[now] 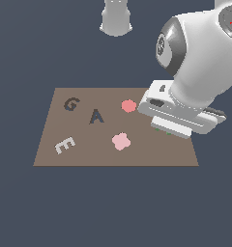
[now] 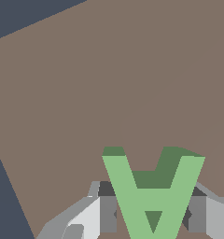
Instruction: Insert a designated object into the corresponding slot on a board.
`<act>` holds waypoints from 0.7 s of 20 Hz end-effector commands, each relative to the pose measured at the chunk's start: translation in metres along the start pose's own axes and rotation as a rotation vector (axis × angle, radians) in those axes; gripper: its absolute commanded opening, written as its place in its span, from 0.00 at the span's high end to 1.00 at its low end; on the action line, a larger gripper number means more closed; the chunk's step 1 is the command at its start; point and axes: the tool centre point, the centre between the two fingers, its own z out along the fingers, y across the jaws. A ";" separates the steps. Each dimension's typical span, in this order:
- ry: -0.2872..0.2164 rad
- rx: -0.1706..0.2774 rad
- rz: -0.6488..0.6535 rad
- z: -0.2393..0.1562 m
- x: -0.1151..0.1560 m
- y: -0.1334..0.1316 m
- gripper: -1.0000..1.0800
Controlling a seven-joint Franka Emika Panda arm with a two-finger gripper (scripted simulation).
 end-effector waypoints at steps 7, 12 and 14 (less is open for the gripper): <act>0.000 0.000 -0.037 0.000 -0.001 0.016 1.00; 0.000 0.000 -0.090 -0.001 -0.002 0.038 1.00; 0.000 0.000 -0.117 -0.001 -0.002 0.049 1.00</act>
